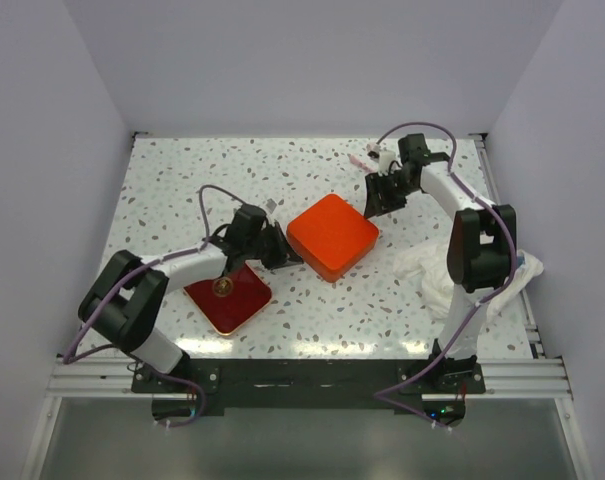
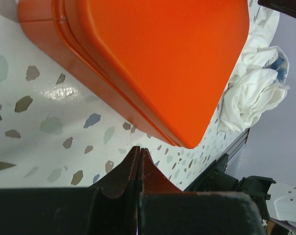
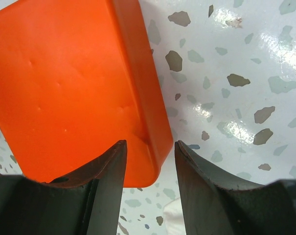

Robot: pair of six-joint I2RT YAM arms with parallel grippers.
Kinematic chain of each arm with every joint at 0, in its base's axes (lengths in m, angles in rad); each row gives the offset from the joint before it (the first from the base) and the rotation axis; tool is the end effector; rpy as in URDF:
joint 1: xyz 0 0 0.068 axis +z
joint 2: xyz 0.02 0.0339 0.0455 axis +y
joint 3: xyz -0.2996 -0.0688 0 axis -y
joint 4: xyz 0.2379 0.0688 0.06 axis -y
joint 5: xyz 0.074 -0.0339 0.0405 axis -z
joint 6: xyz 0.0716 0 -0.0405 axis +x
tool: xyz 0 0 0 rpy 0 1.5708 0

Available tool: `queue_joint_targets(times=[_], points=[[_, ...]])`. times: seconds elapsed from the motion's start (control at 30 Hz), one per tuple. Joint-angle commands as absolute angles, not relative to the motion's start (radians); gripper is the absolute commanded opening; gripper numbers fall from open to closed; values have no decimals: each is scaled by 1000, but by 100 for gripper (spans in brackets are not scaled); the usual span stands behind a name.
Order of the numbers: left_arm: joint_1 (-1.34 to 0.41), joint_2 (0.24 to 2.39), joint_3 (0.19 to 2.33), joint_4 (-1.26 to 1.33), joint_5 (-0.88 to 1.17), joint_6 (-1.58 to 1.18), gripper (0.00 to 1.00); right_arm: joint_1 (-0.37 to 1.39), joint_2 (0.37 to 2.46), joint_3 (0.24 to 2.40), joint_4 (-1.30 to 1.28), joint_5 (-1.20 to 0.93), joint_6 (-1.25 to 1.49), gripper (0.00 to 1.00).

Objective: Pack the cookies
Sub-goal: Pick up the box lid from the packing box.

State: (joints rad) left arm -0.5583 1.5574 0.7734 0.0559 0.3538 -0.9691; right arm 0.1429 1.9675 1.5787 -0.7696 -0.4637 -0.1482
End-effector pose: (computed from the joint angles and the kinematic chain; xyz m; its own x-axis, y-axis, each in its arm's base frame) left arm 0.2686 -0.1970 0.1936 -0.9100 -0.3434 -0.2324 -0.0598 0.6634 -0.7459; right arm 0.4250 0.0935 0.2287 -0.8519 -0.2560 -0.4569 -0.4354 0.8311 0.3461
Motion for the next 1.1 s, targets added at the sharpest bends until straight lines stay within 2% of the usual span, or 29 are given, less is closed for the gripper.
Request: queue_joint_targets(times=[0.0, 0.53, 1.07], points=[[-566, 1600, 862, 146, 377, -986, 0, 137, 1970, 1588, -735, -437, -126, 48], [-568, 1692, 945, 158, 390, -982, 0, 137, 2006, 1542, -718, -364, -114, 52], [-571, 1569, 874, 54, 347, -956, 0, 137, 2013, 1531, -718, -377, -110, 52]])
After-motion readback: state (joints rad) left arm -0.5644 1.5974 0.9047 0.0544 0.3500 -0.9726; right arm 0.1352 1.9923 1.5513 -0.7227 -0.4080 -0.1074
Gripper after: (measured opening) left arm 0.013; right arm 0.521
